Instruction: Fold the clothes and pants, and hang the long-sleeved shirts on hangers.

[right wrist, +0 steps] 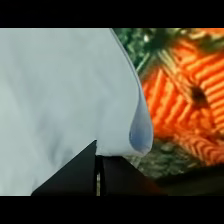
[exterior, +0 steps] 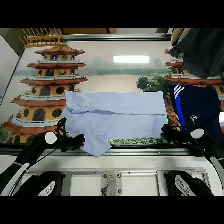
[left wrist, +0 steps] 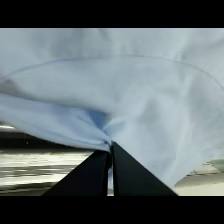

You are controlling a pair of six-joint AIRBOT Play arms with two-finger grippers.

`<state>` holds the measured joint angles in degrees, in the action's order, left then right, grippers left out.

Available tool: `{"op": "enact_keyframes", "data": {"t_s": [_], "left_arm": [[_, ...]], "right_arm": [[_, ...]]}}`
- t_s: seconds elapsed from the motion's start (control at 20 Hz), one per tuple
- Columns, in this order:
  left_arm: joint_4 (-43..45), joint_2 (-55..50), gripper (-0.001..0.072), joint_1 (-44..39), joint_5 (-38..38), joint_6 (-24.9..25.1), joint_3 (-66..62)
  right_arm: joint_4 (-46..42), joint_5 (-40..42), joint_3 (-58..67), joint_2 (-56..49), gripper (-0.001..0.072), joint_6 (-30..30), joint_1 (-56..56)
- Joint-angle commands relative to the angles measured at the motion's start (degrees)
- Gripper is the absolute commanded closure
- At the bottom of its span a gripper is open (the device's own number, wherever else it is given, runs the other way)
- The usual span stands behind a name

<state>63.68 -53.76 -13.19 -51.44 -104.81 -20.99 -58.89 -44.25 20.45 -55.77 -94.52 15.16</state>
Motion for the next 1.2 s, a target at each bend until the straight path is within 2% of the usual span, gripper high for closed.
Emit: {"op": "enact_keyframes", "data": {"t_s": [0.0, 0.15, 0.25, 0.35, 0.5, 0.75, 1.15], "left_arm": [[7.37, 3.32, 0.0700, -0.02, -8.85, -0.26, -3.15], [8.61, 11.63, 0.0700, 3.13, -18.84, 0.28, -4.11], [8.59, 16.37, 0.0700, 4.42, -24.92, 1.11, -5.31], [8.61, 19.06, 0.0701, 4.83, -29.35, 1.46, -7.10], [8.61, 19.26, 0.0700, 4.83, -30.62, 1.49, -10.01], [8.90, 8.04, 0.0700, 4.85, -28.37, 5.86, -19.61], [13.33, -12.22, 0.0700, 4.85, -24.17, 9.55, -38.07]], "right_arm": [[-8.74, -9.22, 3.65, 2.16, 0.0702, 0.42, 0.13], [-18.69, -22.64, 8.44, 4.98, 0.0702, 0.24, 0.11], [-22.16, -29.51, 10.16, 6.29, 0.0702, 0.26, 0.07], [-23.23, -32.39, 11.10, 6.56, 0.0702, 0.24, 0.07], [-23.19, -33.75, 13.16, 6.45, 0.0703, 0.22, 0.04], [-23.17, -34.12, 20.46, 4.17, 0.0703, -0.44, 0.00], [-23.02, -32.41, 34.69, -10.45, 0.0702, -0.39, -3.45]]}}
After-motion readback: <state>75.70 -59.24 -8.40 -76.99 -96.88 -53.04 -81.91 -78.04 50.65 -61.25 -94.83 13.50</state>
